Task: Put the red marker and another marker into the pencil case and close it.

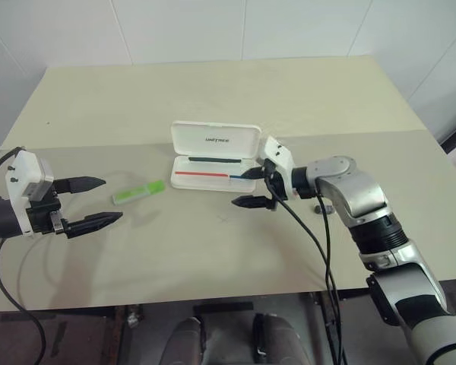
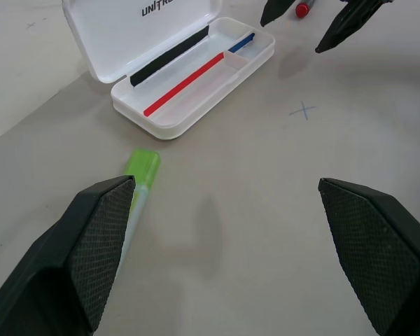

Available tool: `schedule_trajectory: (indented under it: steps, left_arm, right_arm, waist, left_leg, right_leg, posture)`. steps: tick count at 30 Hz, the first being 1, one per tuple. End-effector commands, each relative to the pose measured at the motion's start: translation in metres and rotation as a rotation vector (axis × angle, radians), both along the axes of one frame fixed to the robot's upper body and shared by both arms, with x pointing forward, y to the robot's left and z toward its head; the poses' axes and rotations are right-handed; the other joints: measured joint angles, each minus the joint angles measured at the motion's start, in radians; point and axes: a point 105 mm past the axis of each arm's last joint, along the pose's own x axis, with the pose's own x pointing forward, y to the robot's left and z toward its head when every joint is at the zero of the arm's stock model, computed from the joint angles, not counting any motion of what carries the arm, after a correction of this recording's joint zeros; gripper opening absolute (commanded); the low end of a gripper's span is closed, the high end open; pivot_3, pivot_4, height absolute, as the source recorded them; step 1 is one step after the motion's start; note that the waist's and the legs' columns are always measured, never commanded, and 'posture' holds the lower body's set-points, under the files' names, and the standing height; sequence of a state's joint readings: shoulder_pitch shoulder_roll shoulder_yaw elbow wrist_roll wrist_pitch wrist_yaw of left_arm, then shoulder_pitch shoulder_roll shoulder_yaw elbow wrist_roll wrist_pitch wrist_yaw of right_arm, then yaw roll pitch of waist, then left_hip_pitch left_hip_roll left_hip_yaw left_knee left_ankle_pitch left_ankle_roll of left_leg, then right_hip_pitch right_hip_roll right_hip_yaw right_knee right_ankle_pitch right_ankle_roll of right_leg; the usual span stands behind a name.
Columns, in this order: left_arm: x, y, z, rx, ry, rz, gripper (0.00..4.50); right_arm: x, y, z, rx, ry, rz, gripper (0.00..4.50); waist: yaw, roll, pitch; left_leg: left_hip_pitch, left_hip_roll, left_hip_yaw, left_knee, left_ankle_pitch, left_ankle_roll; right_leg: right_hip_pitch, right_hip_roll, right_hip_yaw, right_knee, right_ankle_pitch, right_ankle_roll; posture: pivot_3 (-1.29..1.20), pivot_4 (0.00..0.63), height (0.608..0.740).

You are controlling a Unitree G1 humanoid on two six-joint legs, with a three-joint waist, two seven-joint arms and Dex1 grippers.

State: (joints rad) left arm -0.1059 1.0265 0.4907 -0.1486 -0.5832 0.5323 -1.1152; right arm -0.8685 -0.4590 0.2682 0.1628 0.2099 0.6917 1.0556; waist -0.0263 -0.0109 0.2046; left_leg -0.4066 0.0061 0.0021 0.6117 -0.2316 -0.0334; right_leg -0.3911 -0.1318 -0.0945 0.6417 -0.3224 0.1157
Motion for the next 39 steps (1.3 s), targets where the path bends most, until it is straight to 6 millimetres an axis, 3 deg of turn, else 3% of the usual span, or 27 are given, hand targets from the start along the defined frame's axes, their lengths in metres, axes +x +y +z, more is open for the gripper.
schedule_trajectory:
  steps: [1, 18, 35, 39]
  left_arm:
    - [0.0, 0.001, 0.008, 0.023, -0.038, 0.001, 4.5]
    - [0.001, 0.0, 0.007, 0.029, -0.041, 0.009, 4.5]
    - [-0.001, 0.0, 0.006, 0.034, -0.047, 0.02, 4.5]
    - [-0.003, 0.0, 0.005, 0.035, -0.046, 0.024, 4.5]
  right_arm:
    - [0.003, 0.002, 0.015, 0.008, -0.056, 0.009, 4.48]
    - [0.009, 0.006, 0.005, -0.051, -0.103, 0.04, 4.48]
    - [0.022, 0.032, -0.013, -0.109, -0.065, 0.099, 4.48]
    - [0.029, 0.029, -0.015, -0.141, -0.066, 0.084, 3.56]
  waist:
    - [0.0, 0.0, 0.0]
    - [-0.001, -0.001, 0.0]
    - [-0.003, -0.001, -0.001]
    - [-0.003, -0.001, -0.001]
  left_leg:
    - [0.0, 0.0, 0.001, 0.0, 0.0, 0.0]
    - [0.001, 0.004, 0.009, 0.002, -0.003, 0.002]
    - [0.002, 0.006, 0.014, 0.003, -0.005, 0.002]
    - [0.002, 0.006, 0.015, 0.003, -0.005, 0.002]
  right_leg:
    - [-0.001, 0.0, 0.001, 0.001, 0.0, 0.0]
    - [-0.003, 0.003, 0.008, 0.001, 0.001, -0.001]
    - [-0.005, 0.006, 0.014, 0.001, 0.002, -0.003]
    - [-0.006, 0.006, 0.015, 0.001, 0.002, -0.003]
  posture:
    - [0.0, 0.15, 0.74]
    - [0.0, 0.15, 0.74]
    - [0.0, 0.15, 0.74]
    - [0.0, 0.15, 0.74]
